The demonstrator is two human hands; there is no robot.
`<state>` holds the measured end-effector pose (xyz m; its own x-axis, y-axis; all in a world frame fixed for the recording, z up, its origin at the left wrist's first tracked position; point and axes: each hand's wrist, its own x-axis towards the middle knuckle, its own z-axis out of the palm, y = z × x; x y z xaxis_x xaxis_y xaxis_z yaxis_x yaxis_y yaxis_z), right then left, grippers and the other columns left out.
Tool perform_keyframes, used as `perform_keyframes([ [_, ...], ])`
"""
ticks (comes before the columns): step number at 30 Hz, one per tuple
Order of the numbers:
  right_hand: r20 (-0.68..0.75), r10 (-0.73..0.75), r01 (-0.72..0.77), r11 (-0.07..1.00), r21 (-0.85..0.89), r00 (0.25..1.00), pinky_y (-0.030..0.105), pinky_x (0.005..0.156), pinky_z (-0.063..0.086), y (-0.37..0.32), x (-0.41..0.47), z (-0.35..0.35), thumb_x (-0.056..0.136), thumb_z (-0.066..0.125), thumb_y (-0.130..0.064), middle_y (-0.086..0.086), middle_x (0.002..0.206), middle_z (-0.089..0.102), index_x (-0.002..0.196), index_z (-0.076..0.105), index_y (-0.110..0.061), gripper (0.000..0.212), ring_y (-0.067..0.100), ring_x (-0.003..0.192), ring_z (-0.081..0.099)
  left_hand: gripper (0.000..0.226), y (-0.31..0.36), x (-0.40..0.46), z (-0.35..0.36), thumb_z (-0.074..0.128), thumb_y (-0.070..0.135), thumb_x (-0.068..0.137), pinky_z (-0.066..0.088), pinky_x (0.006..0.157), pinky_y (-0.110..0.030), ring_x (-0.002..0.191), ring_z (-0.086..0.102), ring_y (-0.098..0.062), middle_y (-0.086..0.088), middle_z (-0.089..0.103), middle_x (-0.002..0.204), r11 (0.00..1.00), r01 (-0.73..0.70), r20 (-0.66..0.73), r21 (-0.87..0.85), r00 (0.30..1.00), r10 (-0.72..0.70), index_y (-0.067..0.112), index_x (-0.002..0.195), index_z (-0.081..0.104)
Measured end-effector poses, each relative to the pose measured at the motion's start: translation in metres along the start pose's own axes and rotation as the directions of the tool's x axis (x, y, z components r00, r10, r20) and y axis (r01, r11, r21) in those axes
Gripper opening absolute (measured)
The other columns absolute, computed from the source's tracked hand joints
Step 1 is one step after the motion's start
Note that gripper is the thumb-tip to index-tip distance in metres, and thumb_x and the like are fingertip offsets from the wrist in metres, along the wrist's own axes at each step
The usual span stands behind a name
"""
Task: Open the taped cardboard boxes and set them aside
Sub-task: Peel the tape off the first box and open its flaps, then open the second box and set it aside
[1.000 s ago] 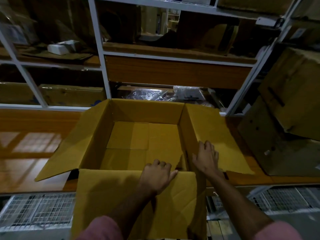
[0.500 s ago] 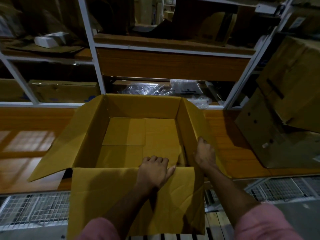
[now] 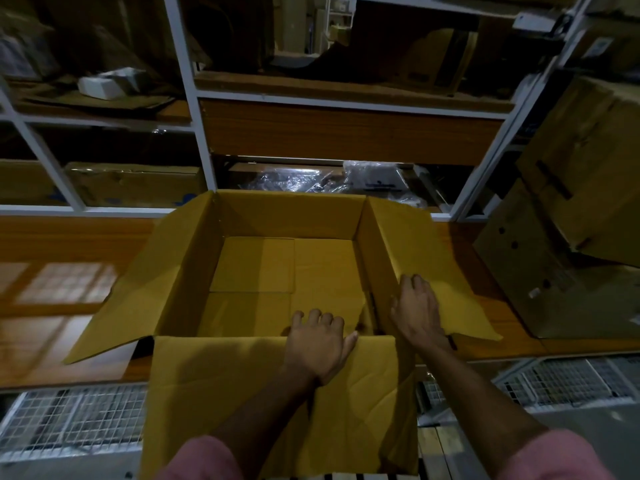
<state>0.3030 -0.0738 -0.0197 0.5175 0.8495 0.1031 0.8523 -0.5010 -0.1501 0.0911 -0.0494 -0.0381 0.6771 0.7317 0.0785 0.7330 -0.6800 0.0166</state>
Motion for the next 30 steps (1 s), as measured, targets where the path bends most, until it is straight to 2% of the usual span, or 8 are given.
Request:
perform_keyframes([
  [3,-0.074,-0.095,0.096,0.995,0.011,0.993,0.049,0.118,0.031,-0.008,-0.011,-0.003,0.099,0.054,-0.038,0.017,0.149,0.047,0.143,0.048,-0.007,0.054,0.034,0.144,0.036,0.077,0.003,0.004,-0.015,0.002,0.06,0.098,0.031,0.109,-0.056,0.14,0.039,-0.031,-0.009,0.054,0.145,0.998,0.041,-0.032,-0.04,0.999,-0.042,0.016,0.134,0.055],
  [5,-0.09,-0.149,0.155,0.986,0.055,0.985,0.052,0.12,0.026,-0.017,-0.018,-0.011,0.101,0.048,-0.045,0.017,0.154,0.043,0.146,0.045,-0.009,0.059,0.034,0.148,0.031,0.071,0.004,0.012,-0.03,0.01,0.058,0.101,0.026,0.115,-0.061,0.15,0.026,-0.034,-0.011,0.041,0.157,0.995,0.069,-0.087,-0.074,0.993,-0.076,0.016,0.142,0.049],
  [7,-0.106,-0.178,0.188,0.978,0.093,0.978,0.053,0.121,0.023,-0.024,-0.022,-0.02,0.1,0.038,-0.054,0.015,0.157,0.039,0.149,0.043,-0.011,0.065,0.032,0.15,0.026,0.065,0.005,0.021,-0.045,0.018,0.057,0.103,0.019,0.118,-0.063,0.155,0.013,-0.035,-0.012,0.027,0.165,0.992,0.075,-0.126,-0.099,0.988,-0.087,0.017,0.149,0.041],
  [9,-0.126,-0.193,0.209,0.97,0.124,0.973,0.053,0.122,0.022,-0.026,-0.024,-0.032,0.098,0.03,-0.059,0.013,0.16,0.036,0.15,0.042,-0.014,0.07,0.029,0.152,0.024,0.068,0.006,0.03,-0.058,0.017,0.058,0.102,0.016,0.119,-0.064,0.156,0.007,-0.036,-0.013,0.02,0.168,0.992,0.075,-0.162,-0.105,0.983,-0.091,0.016,0.152,0.037],
  [13,-0.21,-0.2,0.236,0.959,0.159,0.957,0.055,0.119,0.025,-0.016,-0.023,-0.061,0.095,0.025,-0.065,0.011,0.159,0.037,0.147,0.046,-0.015,0.075,0.029,0.15,0.028,0.068,0.018,0.046,-0.074,0.021,0.058,0.102,0.013,0.119,-0.064,0.156,0.001,-0.036,-0.013,0.014,0.169,0.988,0.041,-0.217,-0.147,0.974,-0.072,0.016,0.155,0.033],
  [19,-0.267,-0.158,0.207,0.965,0.164,0.951,0.056,0.119,0.025,0.028,-0.016,-0.099,0.096,0.035,-0.063,0.009,0.158,0.04,0.147,0.045,-0.018,0.069,0.027,0.15,0.029,0.065,0.058,0.069,-0.098,0.032,0.057,0.102,0.016,0.117,-0.065,0.156,0.006,-0.037,-0.013,0.017,0.168,0.984,-0.041,-0.271,-0.173,0.963,-0.008,0.016,0.153,0.036],
  [25,-0.32,-0.108,0.182,0.961,0.21,0.941,0.054,0.121,0.022,0.098,-0.006,-0.132,0.094,0.029,-0.068,0.006,0.158,0.041,0.149,0.044,-0.019,0.075,0.024,0.151,0.027,0.068,0.118,0.099,-0.123,0.028,0.059,0.104,0.006,0.12,-0.064,0.156,-0.008,-0.034,-0.011,0.002,0.171,0.984,-0.102,-0.244,-0.143,0.968,0.064,0.018,0.158,0.024],
  [30,-0.387,-0.132,0.232,0.947,0.224,0.912,0.055,0.12,0.023,0.186,0.016,-0.16,0.095,0.028,-0.069,0.006,0.157,0.042,0.148,0.046,-0.02,0.075,0.024,0.149,0.03,0.066,0.201,0.139,-0.14,0.03,0.059,0.104,0.005,0.12,-0.065,0.156,-0.005,-0.034,-0.011,0.005,0.17,0.984,-0.127,-0.293,-0.126,0.952,0.085,0.019,0.156,0.027],
])
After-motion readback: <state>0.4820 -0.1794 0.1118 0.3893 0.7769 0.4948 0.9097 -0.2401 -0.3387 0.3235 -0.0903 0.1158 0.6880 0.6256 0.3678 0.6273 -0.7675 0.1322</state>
